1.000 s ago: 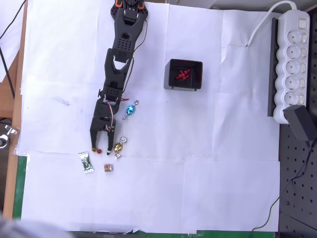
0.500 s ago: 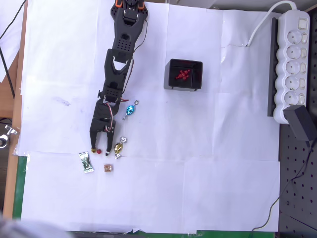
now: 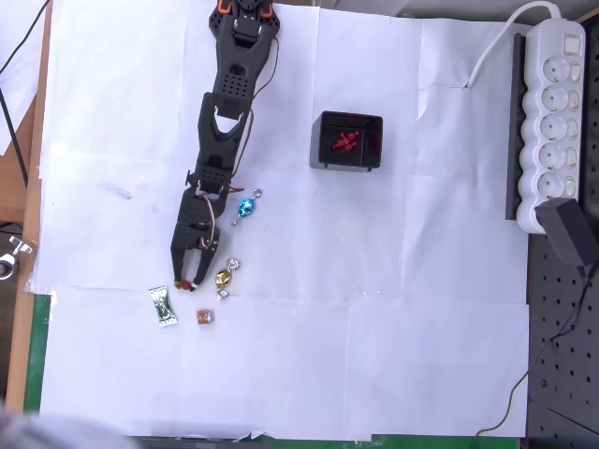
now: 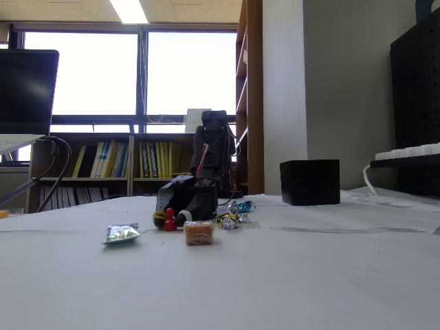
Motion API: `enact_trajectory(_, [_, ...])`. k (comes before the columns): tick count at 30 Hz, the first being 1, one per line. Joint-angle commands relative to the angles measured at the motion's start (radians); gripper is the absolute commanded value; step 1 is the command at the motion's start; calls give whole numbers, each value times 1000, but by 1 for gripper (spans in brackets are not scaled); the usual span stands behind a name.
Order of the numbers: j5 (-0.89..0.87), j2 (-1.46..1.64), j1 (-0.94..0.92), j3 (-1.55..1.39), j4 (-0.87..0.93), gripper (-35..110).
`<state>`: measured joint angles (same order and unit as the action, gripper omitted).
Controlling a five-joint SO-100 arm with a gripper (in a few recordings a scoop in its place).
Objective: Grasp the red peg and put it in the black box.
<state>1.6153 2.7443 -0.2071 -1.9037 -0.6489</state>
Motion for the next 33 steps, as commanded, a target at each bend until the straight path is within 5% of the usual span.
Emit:
enact_trajectory(1, [8,-3,11,-38,-8,4])
enact_trajectory(12, [9,-41,-2,-25,69,0])
enact_trajectory(33, [-152,-540,18,-112,1043,0])
